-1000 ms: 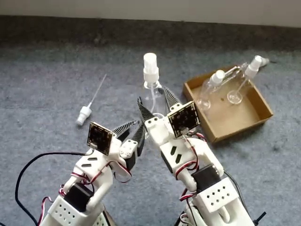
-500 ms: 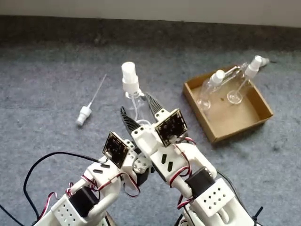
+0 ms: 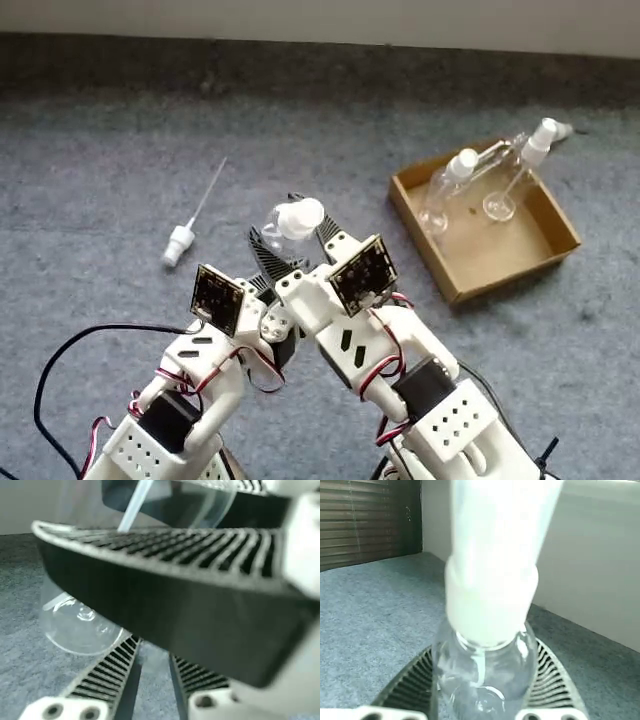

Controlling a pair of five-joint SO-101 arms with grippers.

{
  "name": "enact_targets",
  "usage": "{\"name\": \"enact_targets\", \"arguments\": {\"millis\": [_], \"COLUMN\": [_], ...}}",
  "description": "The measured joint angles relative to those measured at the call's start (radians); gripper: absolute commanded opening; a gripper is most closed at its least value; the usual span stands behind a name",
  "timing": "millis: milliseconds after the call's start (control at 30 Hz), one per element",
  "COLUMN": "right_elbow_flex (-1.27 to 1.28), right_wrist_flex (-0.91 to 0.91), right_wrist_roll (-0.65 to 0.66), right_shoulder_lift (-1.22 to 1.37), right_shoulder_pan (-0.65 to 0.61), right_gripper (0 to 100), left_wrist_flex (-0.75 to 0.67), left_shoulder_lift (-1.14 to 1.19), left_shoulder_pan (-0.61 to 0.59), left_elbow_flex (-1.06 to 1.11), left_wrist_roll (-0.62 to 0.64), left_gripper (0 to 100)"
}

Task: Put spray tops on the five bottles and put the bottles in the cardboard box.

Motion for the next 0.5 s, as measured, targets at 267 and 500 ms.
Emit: {"name": "enact_targets", "arguments": {"millis": [267, 500], "right_elbow_flex": [0.0, 0.002], "right_wrist_flex": [0.055, 0.124], "right_wrist_roll": [0.0, -0.002], "right_shoulder_lift": [-0.002, 0.0], "right_shoulder_pan": [0.063, 0.288], "right_gripper": [7.0, 7.0], "left_wrist_flex": [0.0, 0.0], "left_shoulder_lift": [0.002, 0.0], "left_shoulder_pan": [-0.015, -0.023], "left_elbow_flex": [0.0, 0.0], "left_wrist_roll": [0.0, -0.003], "left_gripper": [1, 1]}}
